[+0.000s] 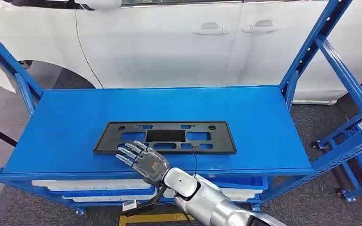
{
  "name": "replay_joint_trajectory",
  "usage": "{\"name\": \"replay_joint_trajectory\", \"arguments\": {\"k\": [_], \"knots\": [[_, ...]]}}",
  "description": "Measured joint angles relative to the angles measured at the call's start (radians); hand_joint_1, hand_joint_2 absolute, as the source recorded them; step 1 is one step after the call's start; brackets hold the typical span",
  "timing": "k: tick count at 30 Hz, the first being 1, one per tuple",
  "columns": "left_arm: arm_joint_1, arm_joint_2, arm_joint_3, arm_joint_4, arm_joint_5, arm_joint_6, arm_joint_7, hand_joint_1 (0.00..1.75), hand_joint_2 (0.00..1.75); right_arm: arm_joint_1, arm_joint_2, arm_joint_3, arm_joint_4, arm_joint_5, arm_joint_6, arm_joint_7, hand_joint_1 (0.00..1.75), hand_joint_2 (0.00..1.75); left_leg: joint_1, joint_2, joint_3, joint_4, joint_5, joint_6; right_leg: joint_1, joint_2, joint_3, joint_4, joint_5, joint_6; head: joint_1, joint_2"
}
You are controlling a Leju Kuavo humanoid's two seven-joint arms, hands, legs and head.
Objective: Take the parts from the cabinet and place them on the table.
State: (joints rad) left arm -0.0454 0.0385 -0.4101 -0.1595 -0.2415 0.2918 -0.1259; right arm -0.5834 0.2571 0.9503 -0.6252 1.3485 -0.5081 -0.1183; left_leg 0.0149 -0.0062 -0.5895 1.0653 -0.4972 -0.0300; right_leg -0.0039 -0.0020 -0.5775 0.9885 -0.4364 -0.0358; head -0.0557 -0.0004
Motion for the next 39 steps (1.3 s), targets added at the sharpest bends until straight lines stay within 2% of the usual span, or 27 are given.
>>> {"name": "replay_joint_trajectory", "arguments": {"k": [3,4,6,7,8,9,10,11,13,15,16,17,19,20,21,22,24,25,26,29,30,31,34,35,36,37,39], "knots": [[0.001,0.002,0.0,0.0,0.0,0.0,-0.001,0.0,0.0,0.0,0.001,0.001,0.009,-0.004,-0.003,0.002,0.0,1.75,0.003,0.0,-0.114,0.232,-0.098,-0.011,0.002,-0.002,-0.001,0.002,-0.002,-0.003,0.0,0.0],[0.003,0.002,0.0,0.0,0.0,-0.002,-0.002,0.0,0.0,0.0,0.004,0.001,0.017,-0.007,-0.012,0.005,0.0,1.75,0.003,0.0,-0.127,0.254,-0.094,-0.012,0.002,-0.002,0.0,0.003,-0.003,-0.004,0.0,0.0],[0.002,0.002,-0.001,0.0,0.0,-0.003,-0.003,0.0,0.0,-0.001,0.01,0.001,0.029,-0.017,-0.028,0.013,0.0,1.75,0.005,0.0,-0.098,0.187,-0.04,-0.012,0.002,0.0,0.003,0.005,-0.006,-0.001,0.0,0.0],[0.003,0.002,-0.001,0.0,0.0,-0.003,-0.003,0.0,0.0,-0.002,0.011,0.001,0.031,-0.019,-0.033,0.014,0.0,1.75,0.005,0.0,-0.086,0.163,-0.026,-0.011,0.002,0.001,0.003,0.006,-0.007,-0.001,0.0,0.0],[0.003,0.004,-0.001,0.0,0.0,-0.003,-0.005,0.0,0.0,-0.007,0.02,0.0,0.041,-0.036,-0.055,0.015,0.0,1.75,0.007,0.001,-0.006,-0.004,0.055,-0.008,0.001,0.004,0.006,0.012,-0.012,0.004,0.0,0.0],[0.002,0.004,-0.001,0.0,0.0,-0.003,-0.006,0.0,0.0,-0.008,0.022,0.0,0.043,-0.039,-0.058,0.015,0.0,1.75,0.007,0.001,0.008,-0.033,0.065,-0.007,0.001,0.005,0.005,0.013,-0.013,0.006,0.0,0.0],[0.0,0.004,-0.001,0.0,0.0,-0.004,-0.006,0.0,0.0,-0.01,0.023,-0.002,0.046,-0.045,-0.063,0.015,0.0,1.75,0.005,0.0,0.018,-0.058,0.047,-0.001,0.007,0.006,0.001,0.016,-0.014,0.01,0.0,0.0],[-0.001,0.004,-0.001,0.0,0.0,-0.005,-0.008,0.0,0.0,-0.016,0.026,-0.003,0.049,-0.052,-0.069,0.015,0.0,1.75,0.001,-0.002,0.013,-0.061,0.054,0.01,0.009,0.01,-0.006,0.02,-0.012,0.016,0.0,0.0],[-0.002,0.004,-0.002,0.0,0.0,-0.005,-0.009,0.0,0.0,-0.023,0.032,-0.008,0.049,-0.061,-0.068,0.015,0.0,1.75,-0.002,-0.001,0.006,-0.058,0.055,0.018,0.007,0.012,-0.01,0.017,-0.006,0.026,0.0,0.0],[-0.004,0.003,-0.002,0.0,0.0,-0.004,-0.012,0.0,0.0,-0.03,0.038,-0.017,0.049,-0.073,-0.068,0.015,0.0,1.75,0.01,0.003,0.009,-0.069,0.067,0.034,0.007,0.012,-0.014,0.027,-0.013,0.038,0.0,0.0],[-0.004,0.003,-0.003,0.0,0.0,-0.003,-0.013,0.0,0.0,-0.033,0.04,-0.021,0.05,-0.079,-0.07,0.014,0.0,1.75,0.01,0.003,0.008,-0.071,0.069,0.039,0.008,0.011,-0.028,0.055,-0.037,0.042,0.001,0.0],[-0.005,0.003,-0.002,0.0,0.0,-0.001,-0.014,0.0,0.0,-0.037,0.043,-0.029,0.05,-0.093,-0.077,0.012,0.0,1.75,0.01,0.004,0.002,-0.071,0.071,0.043,0.006,0.01,-0.068,0.135,-0.087,0.045,0.0,0.0],[-0.005,0.003,-0.002,0.0,0.0,0.002,-0.014,0.0,0.0,-0.054,0.049,-0.051,0.047,-0.117,-0.114,0.006,0.0,1.75,0.008,0.005,-0.006,-0.07,0.076,0.044,0.0,0.009,-0.147,0.302,-0.16,0.051,0.0,0.0],[-0.004,0.003,-0.002,0.0,0.0,0.003,-0.014,0.0,0.0,-0.073,0.05,-0.063,0.044,-0.126,-0.12,-0.002,0.0,1.75,0.008,0.005,-0.008,-0.07,0.078,0.043,-0.003,0.009,-0.165,0.346,-0.168,0.053,0.0,0.0],[-0.004,0.003,-0.002,0.0,0.0,0.003,-0.014,0.0,0.0,-0.09,0.05,-0.073,0.037,-0.138,-0.118,-0.012,0.0,1.75,0.008,0.005,-0.008,-0.07,0.079,0.042,-0.005,0.008,-0.157,0.337,-0.151,0.055,0.0,0.0],[-0.003,0.003,-0.003,0.0,0.0,0.003,-0.014,0.0,0.0,-0.1,0.05,-0.081,0.027,-0.15,-0.113,-0.022,0.0,1.75,0.008,0.005,-0.007,-0.069,0.08,0.04,-0.009,0.008,-0.127,0.286,-0.118,0.055,0.0,0.0],[-0.002,0.003,-0.003,0.0,0.0,0.003,-0.016,0.0,0.0,-0.112,0.05,-0.101,-0.01,-0.182,-0.09,-0.048,0.0,1.75,0.009,0.002,-0.006,-0.064,0.08,0.033,-0.012,0.005,-0.018,0.088,-0.035,0.051,0.0,0.0],[-0.002,0.003,-0.002,0.0,0.0,0.003,-0.016,0.0,0.0,-0.119,0.05,-0.108,-0.026,-0.192,-0.082,-0.055,0.0,1.75,0.008,0.001,-0.01,-0.06,0.079,0.026,-0.012,0.001,0.009,0.029,-0.039,0.046,0.0,0.0],[-0.002,0.003,-0.003,0.0,0.0,0.003,-0.018,0.0,0.0,-0.123,0.051,-0.114,-0.041,-0.201,-0.08,-0.062,0.0,1.75,0.001,0.0,-0.012,-0.055,0.078,0.018,-0.007,0.003,0.007,0.028,-0.034,0.04,0.0,0.0],[-0.001,0.003,-0.003,0.0,0.0,0.003,-0.018,0.0,0.0,-0.128,0.051,-0.132,-0.072,-0.215,-0.069,-0.065,0.0,1.75,0.007,0.0,-0.01,-0.064,0.084,-0.003,-0.001,0.005,0.003,0.029,-0.031,0.02,0.0,0.0],[-0.001,0.003,-0.003,0.0,0.0,0.003,-0.018,0.0,0.0,-0.129,0.051,-0.135,-0.08,-0.215,-0.069,-0.066,0.0,1.75,0.01,0.0,-0.014,-0.06,0.08,-0.008,-0.01,0.005,0.006,0.019,-0.024,0.011,0.0,0.0],[0.0,0.003,-0.003,0.0,0.0,0.003,-0.019,0.0,0.0,-0.131,0.053,-0.137,-0.089,-0.218,-0.069,-0.069,0.0,1.75,0.01,0.001,-0.021,-0.039,0.062,-0.01,-0.009,0.004,0.008,0.017,-0.022,0.007,0.0,0.0],[0.0,0.005,-0.003,0.0,0.0,0.003,-0.021,0.0,0.0,-0.134,0.055,-0.145,-0.102,-0.224,-0.069,-0.075,0.0,1.75,0.01,0.002,-0.126,0.193,-0.053,-0.018,-0.005,0.002,0.008,0.018,-0.024,0.0,0.0,0.0],[0.001,0.005,-0.003,0.0,0.0,0.003,-0.022,0.0,0.0,-0.133,0.055,-0.147,-0.102,-0.226,-0.068,-0.076,0.0,1.75,0.01,0.002,-0.156,0.254,-0.068,-0.019,-0.002,0.002,0.008,0.018,-0.024,-0.001,0.0,0.0],[0.002,0.005,-0.003,0.0,0.0,0.003,-0.023,0.0,0.0,-0.132,0.055,-0.147,-0.102,-0.227,-0.067,-0.077,0.0,1.75,0.01,0.002,-0.162,0.261,-0.058,-0.017,-0.001,0.003,0.009,0.018,-0.025,-0.002,0.0,0.0],[0.003,0.005,-0.003,0.0,0.0,0.003,-0.023,0.0,0.0,-0.133,0.055,-0.147,-0.102,-0.227,-0.067,-0.079,0.0,1.75,0.01,0.002,-0.142,0.218,-0.025,-0.014,0.0,0.004,0.011,0.018,-0.027,-0.003,0.0,0.0],[0.003,0.006,-0.003,0.0,0.0,0.003,-0.024,0.0,0.0,-0.134,0.056,-0.147,-0.102,-0.225,-0.067,-0.08,0.0,1.75,0.008,0.002,-0.05,0.033,0.071,-0.004,0.001,0.006,0.022,0.019,-0.033,0.001,0.0,0.0]]}}
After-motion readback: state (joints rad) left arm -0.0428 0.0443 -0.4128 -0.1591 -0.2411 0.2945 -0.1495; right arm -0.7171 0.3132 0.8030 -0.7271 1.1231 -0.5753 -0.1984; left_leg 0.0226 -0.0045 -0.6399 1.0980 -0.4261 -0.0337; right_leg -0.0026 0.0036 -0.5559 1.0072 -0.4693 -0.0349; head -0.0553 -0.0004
